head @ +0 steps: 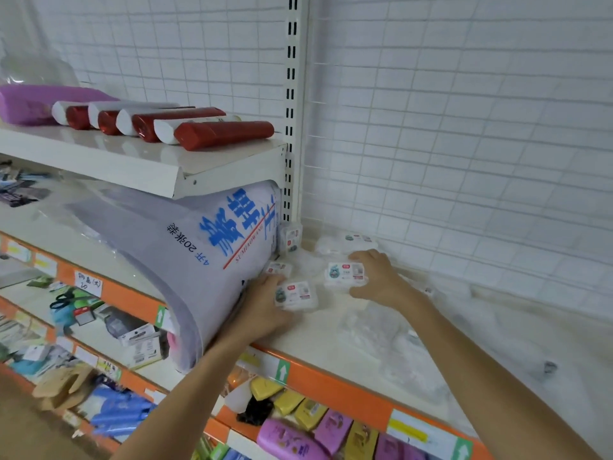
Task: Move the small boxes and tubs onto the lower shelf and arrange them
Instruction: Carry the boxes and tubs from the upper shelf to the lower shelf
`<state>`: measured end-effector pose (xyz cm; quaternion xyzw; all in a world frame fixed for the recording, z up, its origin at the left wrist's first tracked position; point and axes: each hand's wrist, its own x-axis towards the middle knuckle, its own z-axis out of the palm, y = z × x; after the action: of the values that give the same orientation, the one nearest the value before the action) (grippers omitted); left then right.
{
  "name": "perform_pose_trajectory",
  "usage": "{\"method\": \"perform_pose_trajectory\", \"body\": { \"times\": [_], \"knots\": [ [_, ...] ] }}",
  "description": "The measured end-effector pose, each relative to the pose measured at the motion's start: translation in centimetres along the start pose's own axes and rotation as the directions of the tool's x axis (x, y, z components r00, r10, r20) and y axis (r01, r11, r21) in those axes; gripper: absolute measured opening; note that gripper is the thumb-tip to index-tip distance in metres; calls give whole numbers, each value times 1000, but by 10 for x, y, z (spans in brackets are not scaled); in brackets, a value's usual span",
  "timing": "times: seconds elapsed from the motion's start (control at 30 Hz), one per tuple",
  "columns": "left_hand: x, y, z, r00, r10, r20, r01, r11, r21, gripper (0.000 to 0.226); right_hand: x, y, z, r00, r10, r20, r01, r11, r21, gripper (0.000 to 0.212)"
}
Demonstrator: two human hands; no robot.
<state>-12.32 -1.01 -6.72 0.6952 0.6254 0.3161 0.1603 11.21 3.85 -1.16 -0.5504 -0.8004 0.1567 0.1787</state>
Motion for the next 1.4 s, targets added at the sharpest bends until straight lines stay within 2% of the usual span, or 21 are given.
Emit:
{"method": "perform_pose_trajectory", "body": {
  "times": [0.1, 0.17, 0.3, 0.4, 0.53, 0.7, 0.83, 0.97, 1.1, 1.23, 1.4],
  "knots": [
    [0, 16, -11, 999, 50, -14, -51, 997, -57, 68, -41, 4, -27, 991, -38, -130, 40, 999, 13, 69],
    [-4, 29, -15, 988, 152, -9, -152, 987, -54, 70, -78, 13, -44, 982, -35, -187, 38, 999, 14, 67],
    [-22, 71, -9, 935, 354, -11, -353, 928, -118, 72, -163, 43, -72, 950, 70, -304, -47, 996, 81, 63],
    [-39, 111, 10, 876, 482, 25, -469, 861, -195, 77, -234, 69, -87, 905, 169, -391, -154, 986, 70, 64],
    [-69, 170, 59, 784, 614, 93, -565, 767, -304, 66, -338, 96, -98, 813, 295, -502, -329, 944, 23, 65],
    [-125, 247, 126, 649, 749, 131, -641, 632, -436, 55, -466, 110, -104, 680, 424, -599, -474, 877, 83, 66],
    [-172, 293, 169, 592, 794, 140, -650, 573, -499, 62, -551, 125, -102, 602, 515, -610, -558, 818, 140, 67],
    [-214, 330, 203, 563, 805, 187, -631, 564, -532, 68, -625, 134, -98, 544, 572, -614, -612, 771, 176, 65],
    [-248, 363, 232, 511, 839, 189, -634, 516, -576, 63, -684, 144, -94, 505, 619, -601, -654, 729, 201, 67],
    [-277, 394, 258, 486, 822, 297, -570, 556, -605, 60, -726, 149, -95, 414, 673, -613, -690, 671, 270, 66],
    [-296, 438, 298, 427, 834, 349, -587, 550, -594, 74, -768, 170, -97, 352, 707, -614, -697, 636, 331, 65]
  ]
}}
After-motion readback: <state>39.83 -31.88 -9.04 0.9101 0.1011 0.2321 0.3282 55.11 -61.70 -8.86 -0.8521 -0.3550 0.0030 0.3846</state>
